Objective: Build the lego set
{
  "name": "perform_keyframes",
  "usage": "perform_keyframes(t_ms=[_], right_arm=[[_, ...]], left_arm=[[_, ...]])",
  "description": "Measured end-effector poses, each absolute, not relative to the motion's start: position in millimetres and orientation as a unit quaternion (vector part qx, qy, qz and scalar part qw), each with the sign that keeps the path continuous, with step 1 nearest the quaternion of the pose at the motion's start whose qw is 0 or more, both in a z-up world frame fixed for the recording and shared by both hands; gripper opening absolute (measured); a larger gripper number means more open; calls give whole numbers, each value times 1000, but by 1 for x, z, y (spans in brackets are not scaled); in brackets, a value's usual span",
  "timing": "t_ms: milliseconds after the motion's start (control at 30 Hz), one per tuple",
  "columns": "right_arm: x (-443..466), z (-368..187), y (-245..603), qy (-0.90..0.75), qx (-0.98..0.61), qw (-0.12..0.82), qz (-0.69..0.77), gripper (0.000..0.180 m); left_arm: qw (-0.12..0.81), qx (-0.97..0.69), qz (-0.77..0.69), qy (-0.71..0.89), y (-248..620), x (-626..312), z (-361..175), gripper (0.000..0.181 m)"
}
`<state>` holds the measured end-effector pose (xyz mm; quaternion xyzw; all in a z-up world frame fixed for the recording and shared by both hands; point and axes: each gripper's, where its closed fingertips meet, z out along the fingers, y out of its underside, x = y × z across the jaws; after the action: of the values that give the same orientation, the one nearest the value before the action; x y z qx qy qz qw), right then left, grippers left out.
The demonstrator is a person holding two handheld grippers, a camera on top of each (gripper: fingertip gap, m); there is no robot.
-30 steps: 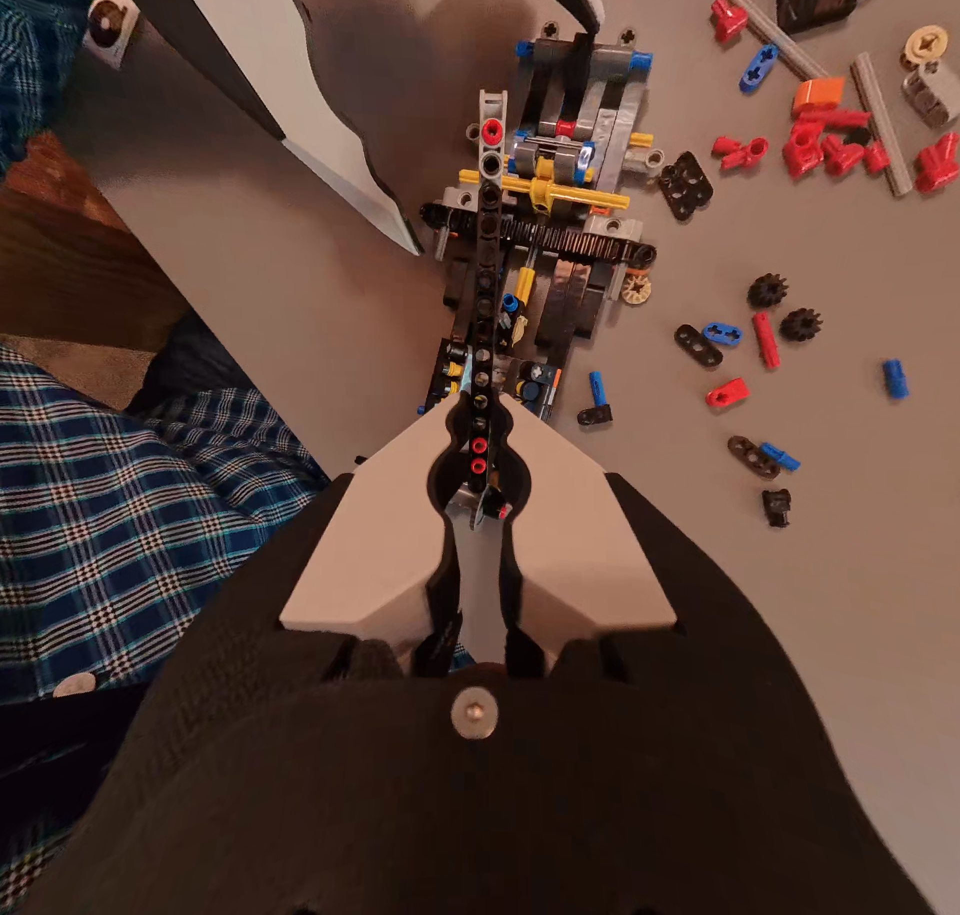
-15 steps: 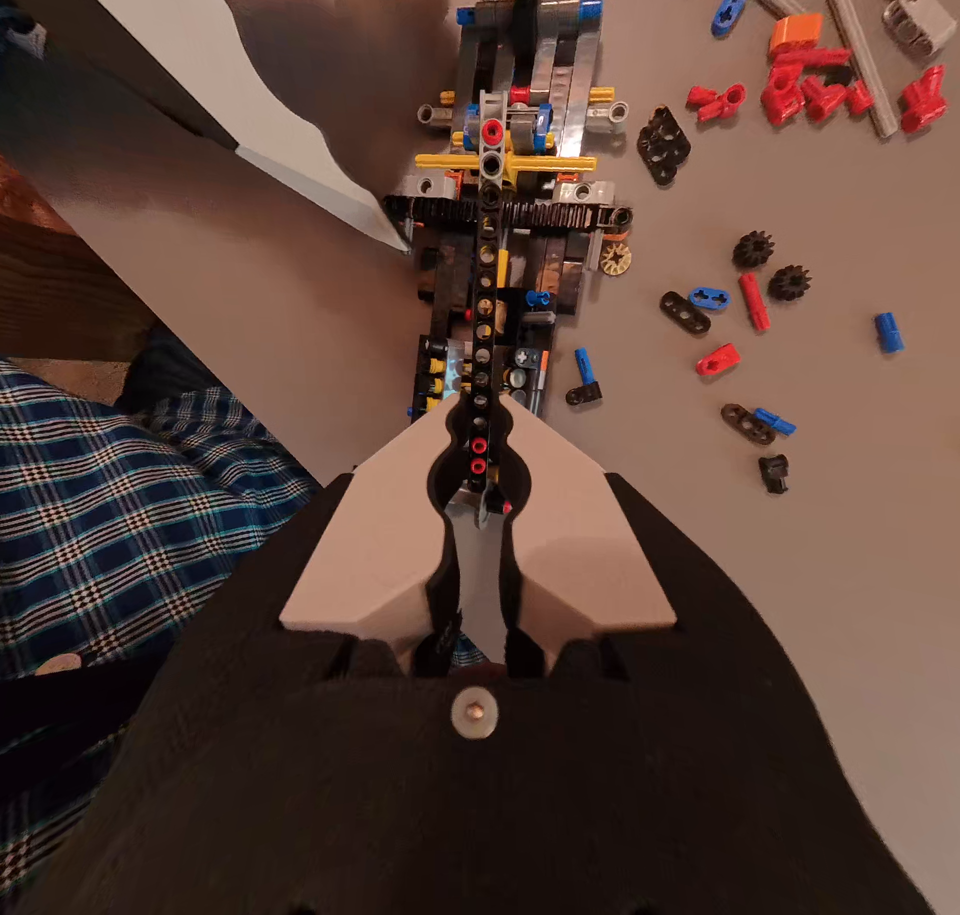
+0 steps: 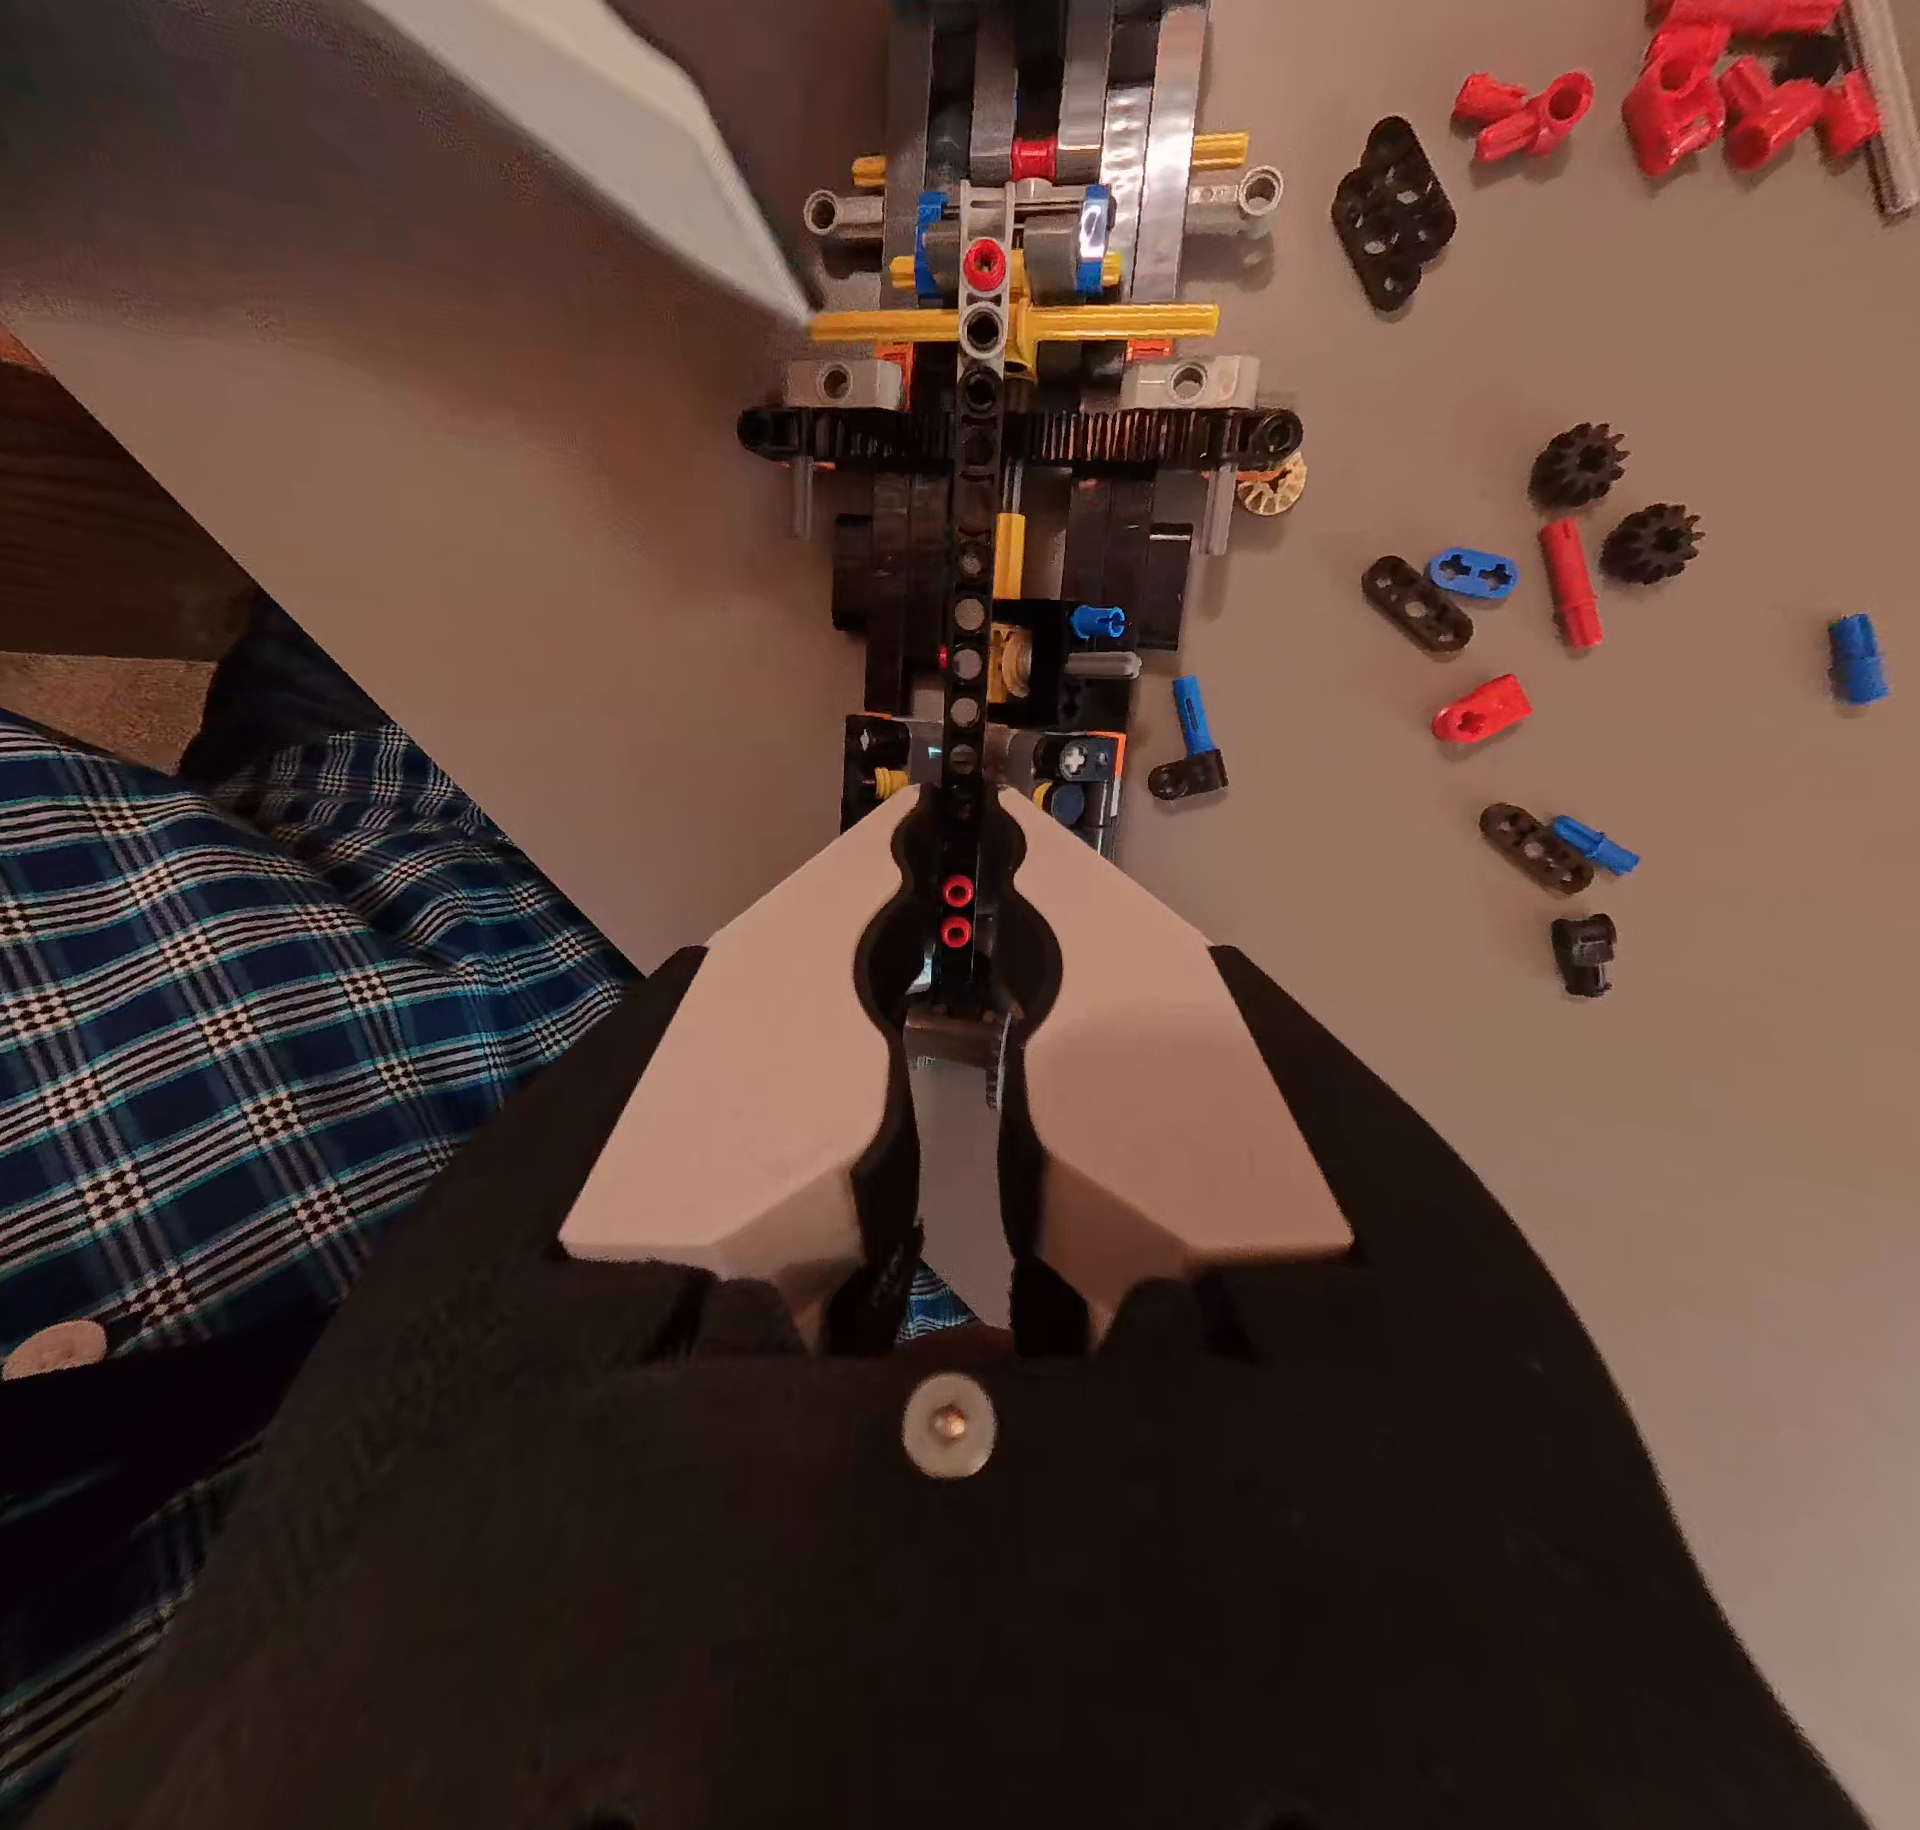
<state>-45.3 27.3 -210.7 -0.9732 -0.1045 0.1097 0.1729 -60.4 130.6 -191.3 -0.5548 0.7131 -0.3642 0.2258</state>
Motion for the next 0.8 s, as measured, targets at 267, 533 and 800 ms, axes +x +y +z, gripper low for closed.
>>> perform_keyframes(t_ms=[267,533,800], right_arm=[[-47,-206,29,-104,-971,178,118,4],[-5,-179,23,-48,-964,227,128,4],[5,-177,11,-28,-957,249,148,4]], left_arm=[[235,-505,-358,749,129,-58,-187,76],[245,-388,-406,790,84,-55,-169,60],[212,-278,-350,869,49,-37,-200,57]])
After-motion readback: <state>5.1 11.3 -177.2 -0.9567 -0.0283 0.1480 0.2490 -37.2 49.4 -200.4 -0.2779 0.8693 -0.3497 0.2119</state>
